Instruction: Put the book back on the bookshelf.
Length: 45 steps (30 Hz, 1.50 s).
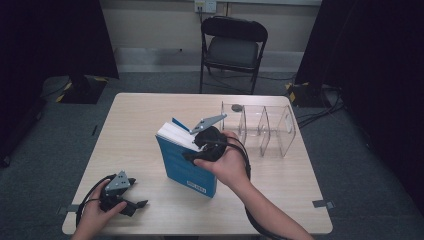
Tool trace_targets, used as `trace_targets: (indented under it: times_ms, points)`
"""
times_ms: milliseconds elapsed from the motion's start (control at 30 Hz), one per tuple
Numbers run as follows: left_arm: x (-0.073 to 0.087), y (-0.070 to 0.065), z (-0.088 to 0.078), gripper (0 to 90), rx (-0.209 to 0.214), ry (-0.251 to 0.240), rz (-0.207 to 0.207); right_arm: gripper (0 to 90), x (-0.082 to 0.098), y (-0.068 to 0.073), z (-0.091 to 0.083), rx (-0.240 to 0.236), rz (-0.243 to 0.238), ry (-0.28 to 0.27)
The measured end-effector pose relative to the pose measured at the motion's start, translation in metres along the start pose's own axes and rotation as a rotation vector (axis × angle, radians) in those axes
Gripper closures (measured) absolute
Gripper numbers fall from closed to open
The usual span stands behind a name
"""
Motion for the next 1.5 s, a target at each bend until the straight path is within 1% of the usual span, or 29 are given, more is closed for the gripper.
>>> trace_targets:
  times_ms: [33,67,100,367,433,533,600,700,833,900,1033,1267,1300,1333,1433,1500]
  points:
    - [0.0,0.0,0.0,6.8,0.001,0.0,-0.001,56.8,0.0,-0.001,0.0,-0.002,-0.002,0.001]
    - [0.0,0.0,0.0,6.8,0.0,0.0,0.0,58.9,0.0,0.0,0.0,0.005,-0.013,0.009]
    - [0.0,0.0,0.0,6.8,0.001,0.0,-0.001,59.8,-0.001,0.001,-0.001,0.01,-0.018,0.012]
    - [0.0,0.0,0.0,6.8,0.001,0.003,0.0,61.4,0.0,0.004,-0.002,0.017,-0.018,0.007]
    - [0.0,0.0,0.0,6.8,0.0,0.0,0.0,61.4,0.0,0.002,-0.003,0.016,0.005,0.008]
    - [0.0,0.0,0.0,6.8,0.0,0.0,0.0,61.5,0.001,-0.002,-0.006,-0.002,0.033,0.016]
    - [0.0,0.0,0.0,6.8,0.0,0.0,0.0,61.5,0.001,-0.004,-0.008,0.005,0.017,0.016]
    - [0.0,0.0,0.0,6.9,0.0,-0.001,-0.002,61.5,0.001,-0.008,-0.013,0.019,0.03,0.03]
    - [0.0,-0.001,0.0,6.9,0.001,-0.003,-0.011,61.4,0.003,-0.013,-0.022,0.043,0.037,0.037]
    - [0.0,-0.001,0.0,6.9,0.001,-0.003,-0.011,61.4,0.004,-0.015,-0.026,0.052,0.032,0.041]
    - [0.0,-0.001,0.0,6.9,0.002,-0.003,-0.011,61.4,0.008,-0.019,-0.031,0.052,0.039,0.039]
    - [0.0,-0.001,0.0,6.9,0.001,-0.002,-0.011,61.3,0.016,-0.024,-0.034,0.042,0.052,0.039]
    - [0.0,-0.001,0.0,6.9,-0.003,-0.001,-0.004,61.3,0.018,-0.025,-0.034,0.046,0.046,0.044]
    - [0.0,-0.001,0.0,6.9,0.002,-0.001,-0.009,61.3,0.019,-0.024,-0.034,0.05,0.039,0.046]
    - [0.0,-0.001,0.0,6.9,0.001,-0.002,-0.01,61.2,0.022,-0.026,-0.035,0.048,0.046,0.037]
    - [0.0,-0.001,0.0,6.9,-0.001,-0.001,-0.008,61.1,0.024,-0.026,-0.035,0.042,0.034,0.029]
Point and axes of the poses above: each handheld gripper's, and its own axes: z roughly forward along the jaws, x roughly out of its underside, y roughly to its left, the point moved 1 cm from there along z, roughly forward along the jaws, and after that the axes turned 5 degrees about x, right-handed, at the moved point
